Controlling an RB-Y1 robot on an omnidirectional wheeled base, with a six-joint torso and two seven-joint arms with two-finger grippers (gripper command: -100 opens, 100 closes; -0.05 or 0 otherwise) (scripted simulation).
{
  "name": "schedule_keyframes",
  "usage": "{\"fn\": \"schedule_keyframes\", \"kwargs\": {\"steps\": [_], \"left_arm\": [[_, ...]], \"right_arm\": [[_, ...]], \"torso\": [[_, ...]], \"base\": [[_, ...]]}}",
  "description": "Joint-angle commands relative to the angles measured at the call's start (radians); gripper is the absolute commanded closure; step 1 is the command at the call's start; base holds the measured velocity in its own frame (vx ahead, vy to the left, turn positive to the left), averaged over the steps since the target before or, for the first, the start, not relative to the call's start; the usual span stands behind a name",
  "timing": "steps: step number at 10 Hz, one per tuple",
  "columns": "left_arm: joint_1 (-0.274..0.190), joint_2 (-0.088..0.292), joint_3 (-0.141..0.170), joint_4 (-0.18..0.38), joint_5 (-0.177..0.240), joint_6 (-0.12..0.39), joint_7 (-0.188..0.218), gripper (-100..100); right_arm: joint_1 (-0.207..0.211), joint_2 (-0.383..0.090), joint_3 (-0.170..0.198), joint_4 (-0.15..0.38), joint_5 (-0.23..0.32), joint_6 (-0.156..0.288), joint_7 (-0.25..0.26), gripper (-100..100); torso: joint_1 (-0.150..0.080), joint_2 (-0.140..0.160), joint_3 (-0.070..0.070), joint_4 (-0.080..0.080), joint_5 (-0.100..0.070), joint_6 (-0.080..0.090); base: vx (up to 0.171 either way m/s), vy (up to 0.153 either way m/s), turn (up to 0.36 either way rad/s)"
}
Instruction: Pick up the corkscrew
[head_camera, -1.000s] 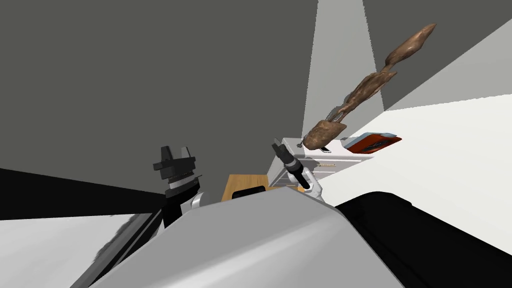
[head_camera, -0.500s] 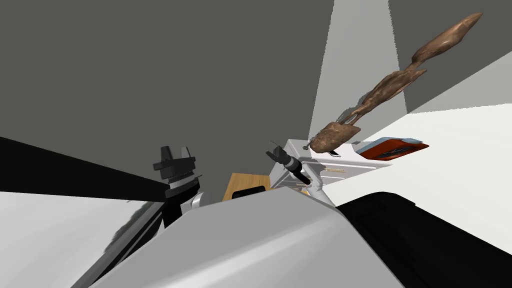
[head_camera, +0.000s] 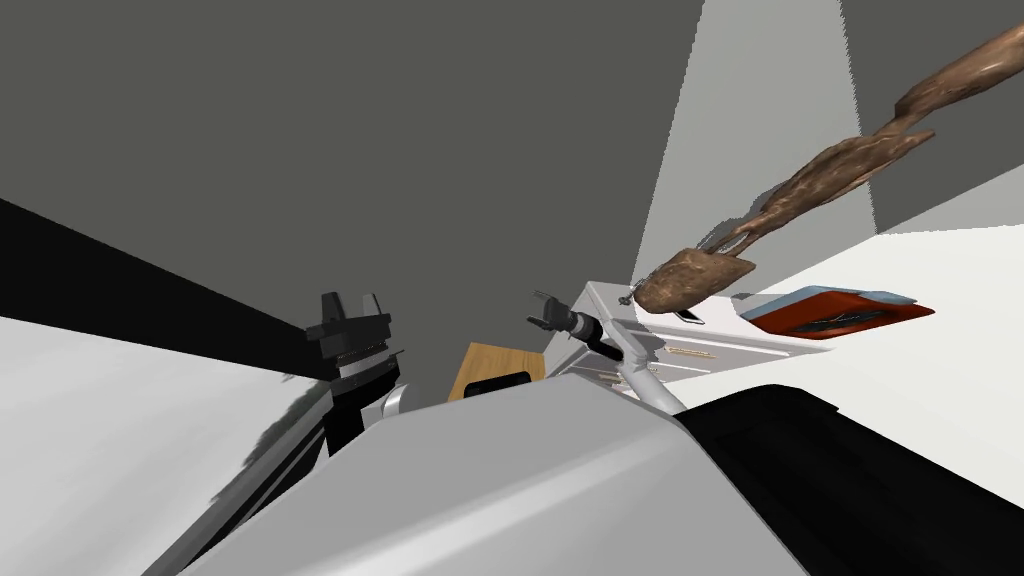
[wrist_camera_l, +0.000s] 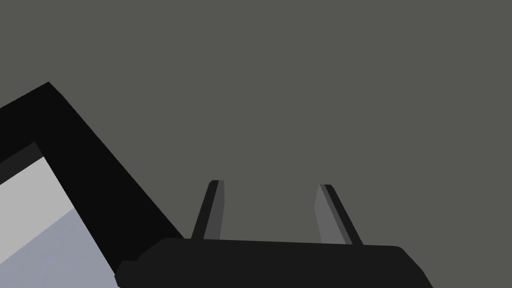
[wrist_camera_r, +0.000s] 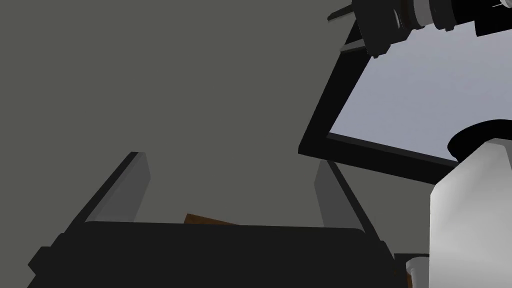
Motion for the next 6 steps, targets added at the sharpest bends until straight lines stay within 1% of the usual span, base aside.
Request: {"fn": "schedule_keyframes", "kwargs": {"steps": [1,2,3,4,5,6], "left_arm": [[0.000,0.000,0.000,0.000,0.000,0.000,0.000,0],[0.000,0.000,0.000,0.000,0.000,0.000,0.000,0],[0.000,0.000,0.000,0.000,0.000,0.000,0.000,0],[0.000,0.000,0.000,0.000,0.000,0.000,0.000,0],[0.000,0.000,0.000,0.000,0.000,0.000,0.000,0],[0.000,0.000,0.000,0.000,0.000,0.000,0.000,0]], "right_arm": [[-0.037,-0.050,0.011,0.050,0.050,-0.050,0.030,-100],[-0.037,-0.065,0.011,0.062,0.056,-0.050,0.030,-100],[-0.069,-0.103,0.025,0.105,0.097,-0.086,0.054,-100],[-0.069,-0.120,0.025,0.109,0.104,-0.086,0.054,-100],[-0.101,-0.156,0.041,0.155,0.145,-0.120,0.079,-100],[-0.101,-0.176,0.041,0.158,0.151,-0.120,0.079,-100]], "torso": [[0.000,0.000,0.000,0.000,0.000,0.000],[0.000,0.000,0.000,0.000,0.000,-0.001],[0.000,0.000,0.000,0.000,0.000,0.000],[0.000,0.000,0.000,0.000,0.000,-0.001],[0.000,0.000,0.000,0.000,0.000,0.000],[0.000,0.001,0.000,0.000,0.000,-0.001]], "base": [[-0.008,0.026,0.189],[-0.008,0.019,0.114],[-0.012,0.028,0.187],[-0.012,0.021,0.112],[-0.021,0.028,0.265],[-0.017,0.018,0.080]]}}
